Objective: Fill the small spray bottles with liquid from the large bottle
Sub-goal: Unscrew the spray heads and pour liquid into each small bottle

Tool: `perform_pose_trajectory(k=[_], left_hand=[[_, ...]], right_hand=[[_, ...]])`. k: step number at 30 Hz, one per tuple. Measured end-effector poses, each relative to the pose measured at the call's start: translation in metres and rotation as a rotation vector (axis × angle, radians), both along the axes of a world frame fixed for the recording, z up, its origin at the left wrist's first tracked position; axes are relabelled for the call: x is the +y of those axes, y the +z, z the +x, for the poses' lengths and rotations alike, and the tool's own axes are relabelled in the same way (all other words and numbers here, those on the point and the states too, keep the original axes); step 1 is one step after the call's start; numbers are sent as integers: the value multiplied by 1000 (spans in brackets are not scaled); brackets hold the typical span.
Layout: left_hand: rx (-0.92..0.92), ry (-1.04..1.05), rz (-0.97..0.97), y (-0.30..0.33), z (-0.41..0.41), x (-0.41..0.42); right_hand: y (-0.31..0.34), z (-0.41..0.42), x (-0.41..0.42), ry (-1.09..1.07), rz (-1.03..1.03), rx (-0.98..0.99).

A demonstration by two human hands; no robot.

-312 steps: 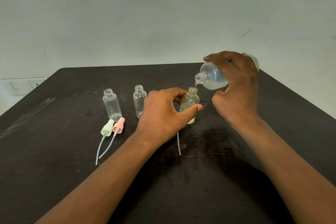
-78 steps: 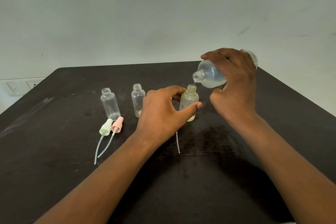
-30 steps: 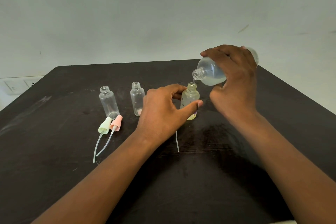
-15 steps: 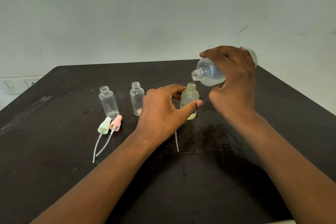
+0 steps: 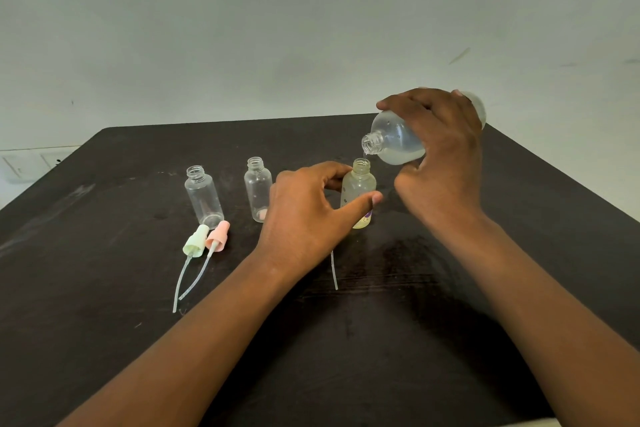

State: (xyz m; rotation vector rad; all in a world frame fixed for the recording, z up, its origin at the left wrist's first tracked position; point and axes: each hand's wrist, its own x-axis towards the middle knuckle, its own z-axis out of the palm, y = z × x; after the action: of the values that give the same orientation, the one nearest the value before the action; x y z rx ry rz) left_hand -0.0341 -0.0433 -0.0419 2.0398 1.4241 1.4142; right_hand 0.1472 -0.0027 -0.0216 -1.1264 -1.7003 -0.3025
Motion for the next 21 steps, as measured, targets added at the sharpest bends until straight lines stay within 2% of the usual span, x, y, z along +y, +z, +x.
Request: perform_pose_trajectory(k=[21], left_hand=[[7, 2, 6, -4, 1, 1]], right_hand=[[-1, 2, 2, 11, -8, -3]])
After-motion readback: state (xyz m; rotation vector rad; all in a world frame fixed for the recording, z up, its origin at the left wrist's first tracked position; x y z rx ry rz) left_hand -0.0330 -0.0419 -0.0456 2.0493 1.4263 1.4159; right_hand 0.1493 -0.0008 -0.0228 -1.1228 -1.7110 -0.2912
